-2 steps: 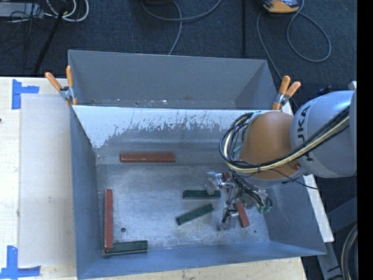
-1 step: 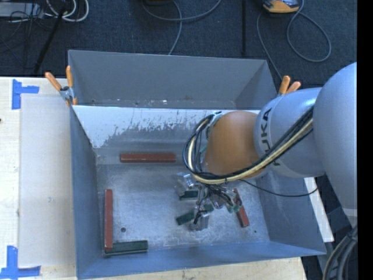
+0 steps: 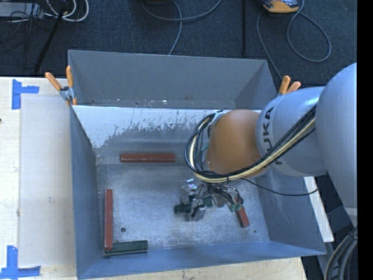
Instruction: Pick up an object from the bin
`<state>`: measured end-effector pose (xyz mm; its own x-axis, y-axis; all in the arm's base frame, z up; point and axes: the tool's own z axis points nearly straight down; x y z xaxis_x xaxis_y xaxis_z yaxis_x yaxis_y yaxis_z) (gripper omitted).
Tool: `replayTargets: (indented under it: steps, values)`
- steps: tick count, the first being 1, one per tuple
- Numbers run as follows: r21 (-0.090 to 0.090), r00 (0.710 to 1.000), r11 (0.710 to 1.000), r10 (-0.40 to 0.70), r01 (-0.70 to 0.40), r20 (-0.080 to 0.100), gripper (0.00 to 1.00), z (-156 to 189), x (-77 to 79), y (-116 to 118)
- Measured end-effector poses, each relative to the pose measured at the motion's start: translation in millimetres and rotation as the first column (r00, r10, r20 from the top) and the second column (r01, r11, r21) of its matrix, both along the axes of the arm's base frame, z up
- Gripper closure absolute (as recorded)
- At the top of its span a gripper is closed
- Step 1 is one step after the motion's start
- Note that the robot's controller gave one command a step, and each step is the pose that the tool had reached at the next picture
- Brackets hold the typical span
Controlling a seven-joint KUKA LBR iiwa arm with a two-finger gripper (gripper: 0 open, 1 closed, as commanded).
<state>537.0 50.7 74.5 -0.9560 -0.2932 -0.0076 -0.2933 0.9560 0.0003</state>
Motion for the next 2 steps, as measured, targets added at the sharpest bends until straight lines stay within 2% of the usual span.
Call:
replayTargets:
  steps: [1, 2]
  values:
    - [-0.003, 0.998, 0.998, 0.061, -0.061, 0.002, 1.0, 119.1, 10.0, -15.0]
    - [-0.002, 0.998, 0.998, 0.064, -0.064, -0.007, 0.0, 114.5, 8.0, -14.5]
